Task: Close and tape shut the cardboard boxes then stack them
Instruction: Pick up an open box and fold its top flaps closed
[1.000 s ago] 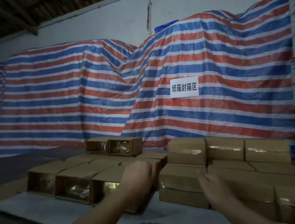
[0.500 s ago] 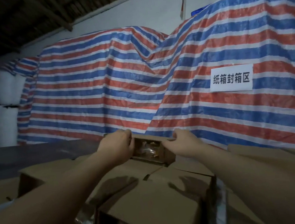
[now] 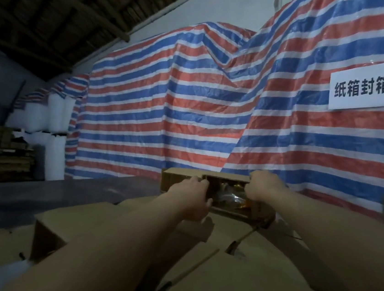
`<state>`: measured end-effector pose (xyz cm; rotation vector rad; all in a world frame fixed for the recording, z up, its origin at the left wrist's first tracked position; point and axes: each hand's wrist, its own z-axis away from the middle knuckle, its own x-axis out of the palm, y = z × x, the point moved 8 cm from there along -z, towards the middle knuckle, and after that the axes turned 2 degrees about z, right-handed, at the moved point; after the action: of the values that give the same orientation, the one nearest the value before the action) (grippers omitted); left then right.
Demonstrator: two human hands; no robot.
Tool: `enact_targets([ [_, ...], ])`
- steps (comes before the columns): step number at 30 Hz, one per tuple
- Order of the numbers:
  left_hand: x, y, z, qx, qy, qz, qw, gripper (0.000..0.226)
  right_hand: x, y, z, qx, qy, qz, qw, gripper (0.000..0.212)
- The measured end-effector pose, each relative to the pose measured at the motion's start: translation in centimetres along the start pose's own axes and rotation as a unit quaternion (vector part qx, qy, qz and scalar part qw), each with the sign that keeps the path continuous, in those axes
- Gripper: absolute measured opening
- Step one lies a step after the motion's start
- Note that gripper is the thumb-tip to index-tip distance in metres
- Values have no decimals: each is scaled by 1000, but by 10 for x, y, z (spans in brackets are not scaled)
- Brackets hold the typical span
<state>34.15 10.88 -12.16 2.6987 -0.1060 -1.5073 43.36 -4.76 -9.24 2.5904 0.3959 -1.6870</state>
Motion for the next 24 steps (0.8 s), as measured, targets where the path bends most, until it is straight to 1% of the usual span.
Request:
enact_targets([
  [4,-7,0,5,-20,-4,10,1000,42,-13,1,5,1,52,17,998,19],
  [8,-33,2,13,-52,48,102,992,31,-59,11,17,-4,82,-43,996,16],
  [10,-54,5,16,-82,77,156,981,31,-89,15,27,-12,78,-47,996,13],
  [13,-96,13,26,-123,126,210,962,30,-136,18,48,-32,53,-27,998,18],
  [16,-135,30,41,-122,140,275,943,35,-181,25,80,-39,36,-35,998,21],
  [18,-157,43,57,-113,114,308,938,40,-208,30,110,-42,16,-54,998,22],
  [20,-177,61,78,-96,63,355,928,47,-229,39,144,-33,-14,-69,997,24],
  [22,-198,86,104,-70,6,439,896,47,-248,54,181,-15,-47,-96,994,23],
  [24,-218,116,132,-35,-45,519,853,31,-267,69,218,-2,-72,-108,992,22],
])
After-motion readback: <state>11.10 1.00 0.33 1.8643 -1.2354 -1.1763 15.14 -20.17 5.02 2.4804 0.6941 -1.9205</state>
